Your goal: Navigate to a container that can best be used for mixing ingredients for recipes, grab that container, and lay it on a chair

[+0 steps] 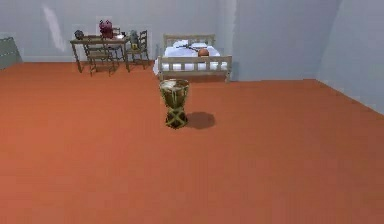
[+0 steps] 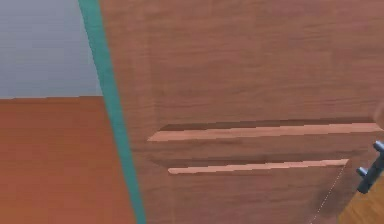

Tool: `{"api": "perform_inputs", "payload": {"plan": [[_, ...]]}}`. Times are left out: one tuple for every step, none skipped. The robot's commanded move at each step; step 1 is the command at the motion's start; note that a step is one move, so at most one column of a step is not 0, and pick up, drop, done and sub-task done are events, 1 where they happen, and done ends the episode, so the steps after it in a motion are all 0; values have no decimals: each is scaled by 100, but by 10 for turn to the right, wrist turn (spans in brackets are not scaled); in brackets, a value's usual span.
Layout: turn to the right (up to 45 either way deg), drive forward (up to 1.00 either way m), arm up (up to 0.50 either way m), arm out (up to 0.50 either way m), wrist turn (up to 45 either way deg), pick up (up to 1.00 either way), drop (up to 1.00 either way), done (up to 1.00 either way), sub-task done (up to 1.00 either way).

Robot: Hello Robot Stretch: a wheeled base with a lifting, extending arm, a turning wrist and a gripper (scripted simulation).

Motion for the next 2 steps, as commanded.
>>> {"api": "perform_inputs", "payload": {"plan": [[0,25,0,0,0,0,0,0,0],[-210,0,0,0,0,0,0,0,0]]}}
